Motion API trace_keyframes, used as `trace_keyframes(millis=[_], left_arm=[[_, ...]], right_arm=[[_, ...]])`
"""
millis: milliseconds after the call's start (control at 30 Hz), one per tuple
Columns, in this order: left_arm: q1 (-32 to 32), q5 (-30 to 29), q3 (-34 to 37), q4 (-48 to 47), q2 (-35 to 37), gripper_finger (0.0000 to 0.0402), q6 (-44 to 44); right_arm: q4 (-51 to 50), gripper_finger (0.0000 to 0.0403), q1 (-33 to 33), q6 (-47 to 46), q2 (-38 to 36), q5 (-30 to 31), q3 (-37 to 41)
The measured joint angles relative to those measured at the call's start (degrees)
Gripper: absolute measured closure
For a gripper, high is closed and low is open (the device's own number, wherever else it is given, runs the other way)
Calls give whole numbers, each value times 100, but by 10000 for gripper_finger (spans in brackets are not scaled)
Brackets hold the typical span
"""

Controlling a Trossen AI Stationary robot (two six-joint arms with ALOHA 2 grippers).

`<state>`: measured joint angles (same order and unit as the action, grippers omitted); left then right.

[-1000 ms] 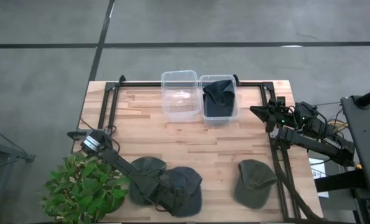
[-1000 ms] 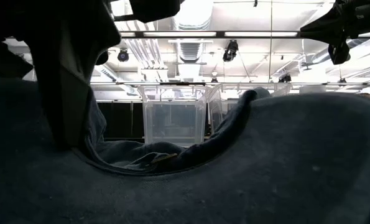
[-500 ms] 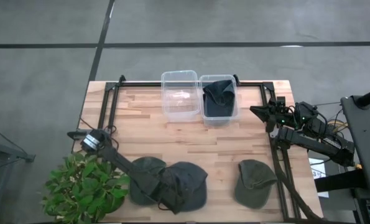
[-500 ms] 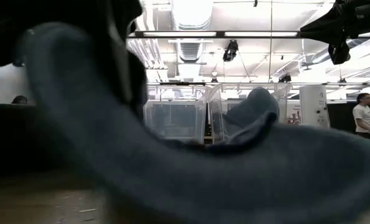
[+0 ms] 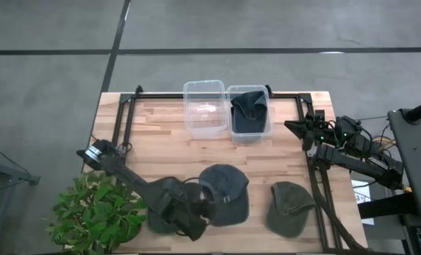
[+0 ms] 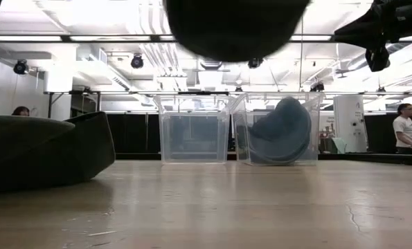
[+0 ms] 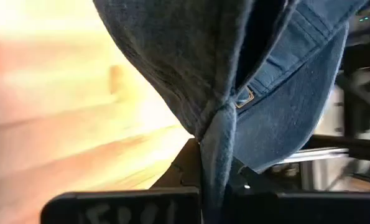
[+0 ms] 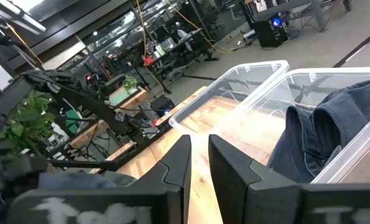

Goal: Pick & Place hat
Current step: Put the blue cap into the right transparent bin

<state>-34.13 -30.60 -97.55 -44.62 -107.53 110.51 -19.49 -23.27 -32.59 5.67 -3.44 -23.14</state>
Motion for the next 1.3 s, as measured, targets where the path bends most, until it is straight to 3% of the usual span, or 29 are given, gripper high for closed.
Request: trace_keyframes(millis=[467,1033,1300], left_arm=[[343,-1244,-93,-46,578,397,-1402],[1514,-1385,-71,-163,1492,397,-4340],[1751,-1865,-60,-728,1928,397,-5044]], right_arm=[[2,351,0,-45,0,0,0],[689,351,0,-172,4,-5,0],[1499,351,2,38,271,-616,0]])
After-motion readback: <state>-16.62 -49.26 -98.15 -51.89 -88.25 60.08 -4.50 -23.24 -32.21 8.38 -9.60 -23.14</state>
